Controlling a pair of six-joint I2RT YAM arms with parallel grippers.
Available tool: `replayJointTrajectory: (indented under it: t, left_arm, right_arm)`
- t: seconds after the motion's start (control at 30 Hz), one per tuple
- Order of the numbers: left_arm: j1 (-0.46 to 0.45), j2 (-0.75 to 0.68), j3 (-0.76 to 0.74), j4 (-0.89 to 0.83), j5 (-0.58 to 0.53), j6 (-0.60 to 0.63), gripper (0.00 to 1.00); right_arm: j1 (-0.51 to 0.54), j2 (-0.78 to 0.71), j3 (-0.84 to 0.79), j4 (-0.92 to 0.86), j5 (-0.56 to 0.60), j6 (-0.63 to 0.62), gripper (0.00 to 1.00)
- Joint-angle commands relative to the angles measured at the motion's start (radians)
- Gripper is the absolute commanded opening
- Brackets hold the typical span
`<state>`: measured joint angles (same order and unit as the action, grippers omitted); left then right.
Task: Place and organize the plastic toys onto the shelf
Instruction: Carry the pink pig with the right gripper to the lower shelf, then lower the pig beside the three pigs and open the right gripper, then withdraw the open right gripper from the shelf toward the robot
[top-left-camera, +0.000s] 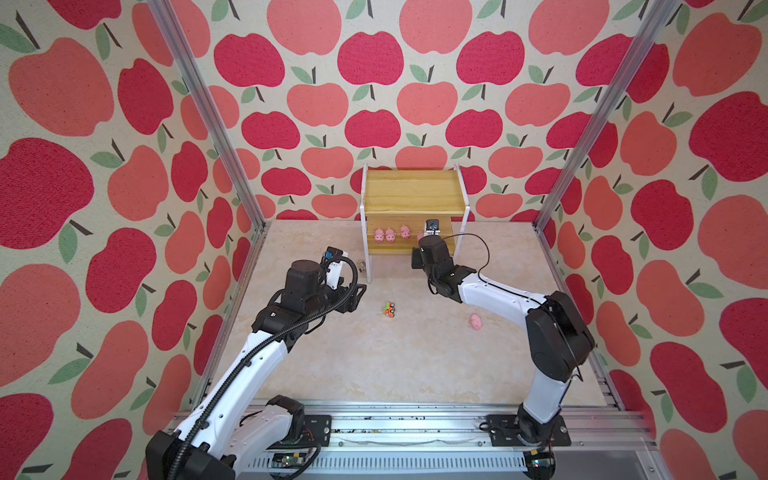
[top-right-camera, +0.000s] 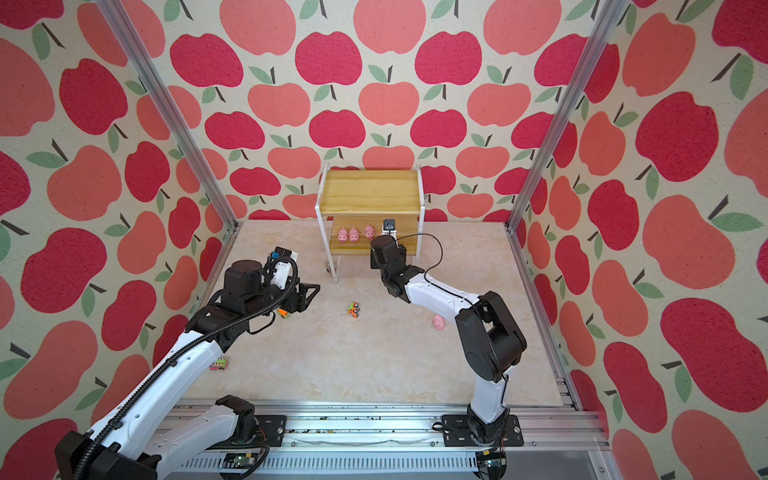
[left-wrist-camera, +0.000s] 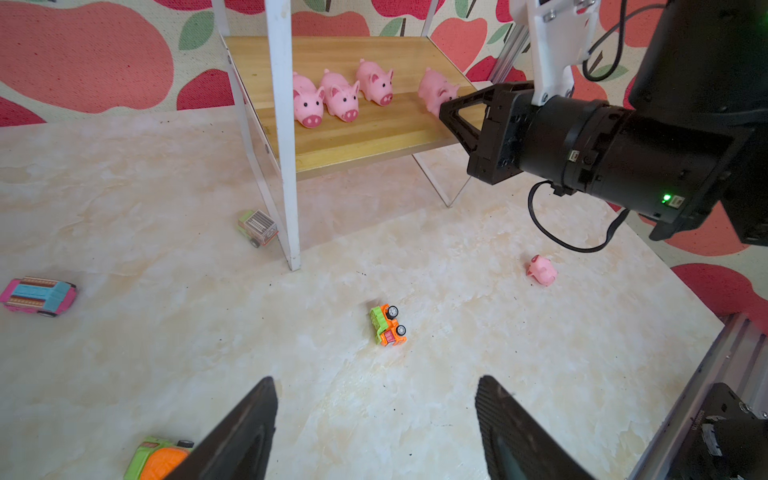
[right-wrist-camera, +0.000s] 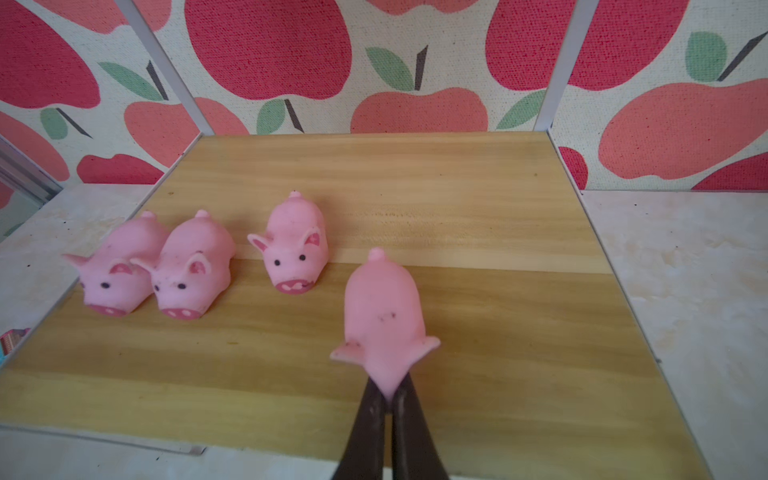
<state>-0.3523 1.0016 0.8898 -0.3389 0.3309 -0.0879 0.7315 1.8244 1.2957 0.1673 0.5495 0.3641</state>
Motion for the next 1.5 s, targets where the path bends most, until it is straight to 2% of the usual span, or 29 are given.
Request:
replayJointTrajectory:
  t: [0.0, 0.4, 0.67, 0.97, 1.1, 1.23, 1.47]
  left_arm:
    - [0.007, -0.009, -0.003, 0.026, 0.023, -0.012, 0.78]
    - [0.018, -0.002, -0.006, 0.032, 0.028, -0.013, 0.78]
    - [0.029, 0.0, -0.008, 0.036, 0.033, -0.016, 0.78]
    - [0.036, 0.0, -0.006, 0.038, 0.039, -0.019, 0.78]
    - [0.037, -0.004, -0.006, 0.037, 0.04, -0.019, 0.78]
    - [0.036, -0.006, -0.008, 0.037, 0.04, -0.019, 0.78]
    - [0.038, 0.007, -0.01, 0.038, 0.033, -0.024, 0.78]
  right_arm:
    - [-0.008, 0.03, 0.041, 0.063, 0.037, -0.017, 0.05]
    - [-0.041, 0.094, 0.09, 0.093, 0.029, -0.01, 0.08]
    - [-0.052, 0.121, 0.128, 0.059, 0.007, 0.012, 0.15]
    - [-0.051, 0.075, 0.123, 0.026, 0.006, -0.002, 0.39]
    - [-0.049, 0.014, 0.069, 0.014, -0.012, 0.008, 0.49]
    - [-0.044, -0.068, -0.014, -0.01, -0.028, 0.019, 0.57]
    - [-0.035, -0.215, -0.162, -0.061, -0.134, 0.043, 0.66]
